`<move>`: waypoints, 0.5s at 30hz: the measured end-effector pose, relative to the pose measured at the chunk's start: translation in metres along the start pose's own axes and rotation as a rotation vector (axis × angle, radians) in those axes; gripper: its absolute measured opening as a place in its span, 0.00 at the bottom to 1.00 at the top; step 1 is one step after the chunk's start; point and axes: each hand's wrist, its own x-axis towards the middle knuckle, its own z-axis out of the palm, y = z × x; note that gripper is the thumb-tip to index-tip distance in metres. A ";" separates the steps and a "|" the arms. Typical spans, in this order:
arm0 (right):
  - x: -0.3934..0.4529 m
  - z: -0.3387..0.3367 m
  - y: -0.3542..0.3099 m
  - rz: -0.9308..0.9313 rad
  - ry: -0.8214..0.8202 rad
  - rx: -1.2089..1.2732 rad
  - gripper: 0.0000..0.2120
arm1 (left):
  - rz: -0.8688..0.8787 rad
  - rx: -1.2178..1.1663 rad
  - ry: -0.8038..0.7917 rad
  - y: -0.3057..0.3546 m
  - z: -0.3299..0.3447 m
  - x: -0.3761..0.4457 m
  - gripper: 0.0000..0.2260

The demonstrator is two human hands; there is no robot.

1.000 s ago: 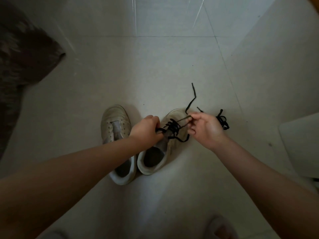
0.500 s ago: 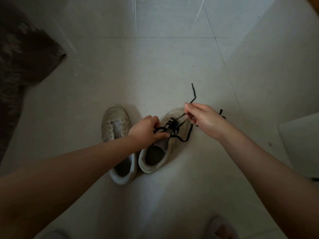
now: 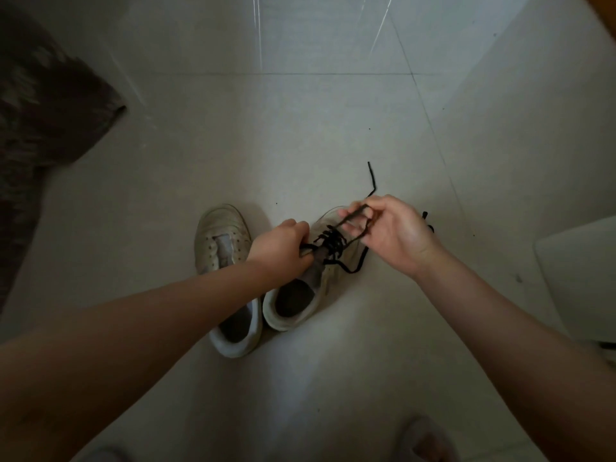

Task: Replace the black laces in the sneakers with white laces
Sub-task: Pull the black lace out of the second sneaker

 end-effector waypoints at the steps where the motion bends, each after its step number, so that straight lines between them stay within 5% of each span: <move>1: -0.001 0.002 0.001 0.027 0.019 0.051 0.15 | -0.006 0.018 0.002 0.000 -0.001 0.000 0.09; 3: 0.001 0.005 0.009 0.058 0.090 -0.176 0.16 | -0.023 0.031 0.000 0.000 -0.001 0.001 0.10; 6: 0.005 0.004 0.026 -0.032 0.112 -1.092 0.11 | -0.023 0.043 0.005 0.001 -0.001 0.000 0.10; 8: 0.011 0.005 0.034 -0.097 0.068 -1.445 0.10 | -0.020 0.071 -0.001 0.002 -0.001 0.000 0.11; 13: 0.020 0.007 0.034 -0.321 -0.007 -1.861 0.01 | -0.029 0.110 -0.003 0.004 -0.001 0.001 0.10; 15: 0.021 0.005 0.034 -0.402 0.013 -1.775 0.03 | -0.046 0.105 0.006 0.003 0.000 0.000 0.10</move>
